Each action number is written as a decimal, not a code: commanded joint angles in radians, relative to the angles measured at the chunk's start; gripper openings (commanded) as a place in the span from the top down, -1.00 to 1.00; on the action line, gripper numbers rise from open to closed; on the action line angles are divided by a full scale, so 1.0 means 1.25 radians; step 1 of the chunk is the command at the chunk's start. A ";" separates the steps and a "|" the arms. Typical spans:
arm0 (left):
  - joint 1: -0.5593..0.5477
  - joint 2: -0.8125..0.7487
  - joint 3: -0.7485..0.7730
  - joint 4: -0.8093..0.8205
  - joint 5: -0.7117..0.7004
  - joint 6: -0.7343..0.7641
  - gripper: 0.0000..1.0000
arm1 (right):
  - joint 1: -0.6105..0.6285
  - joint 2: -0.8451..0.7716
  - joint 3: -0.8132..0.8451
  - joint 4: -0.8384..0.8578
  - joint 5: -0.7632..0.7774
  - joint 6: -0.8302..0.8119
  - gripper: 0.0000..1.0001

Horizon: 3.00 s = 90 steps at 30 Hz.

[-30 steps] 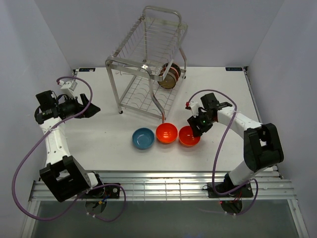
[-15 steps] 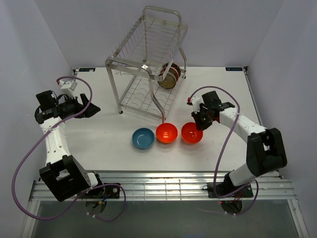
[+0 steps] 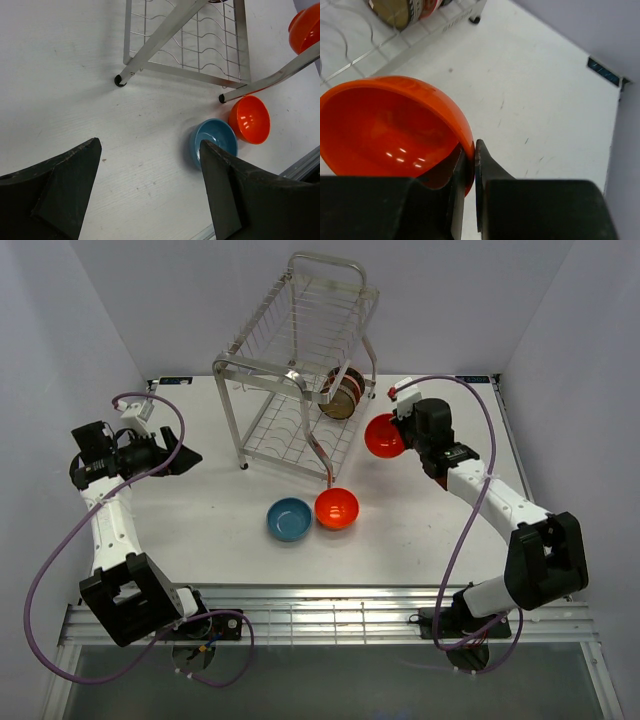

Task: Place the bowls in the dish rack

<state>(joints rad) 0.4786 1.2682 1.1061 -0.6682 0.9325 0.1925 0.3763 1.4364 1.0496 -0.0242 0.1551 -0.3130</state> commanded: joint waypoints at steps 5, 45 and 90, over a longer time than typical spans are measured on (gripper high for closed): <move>0.004 -0.005 0.023 0.023 0.023 -0.013 -0.80 | 0.109 0.041 -0.030 0.521 0.284 -0.114 0.85; 0.004 0.008 -0.012 0.046 -0.013 0.025 -0.80 | 0.198 0.439 -0.004 1.314 0.321 -0.519 0.85; 0.004 0.024 -0.041 0.068 -0.043 0.039 -0.80 | 0.228 0.678 0.279 1.267 0.460 -0.555 0.85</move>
<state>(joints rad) 0.4786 1.3056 1.0695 -0.5980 0.8715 0.2241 0.6666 2.2910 1.3392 1.2366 0.6548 -0.9798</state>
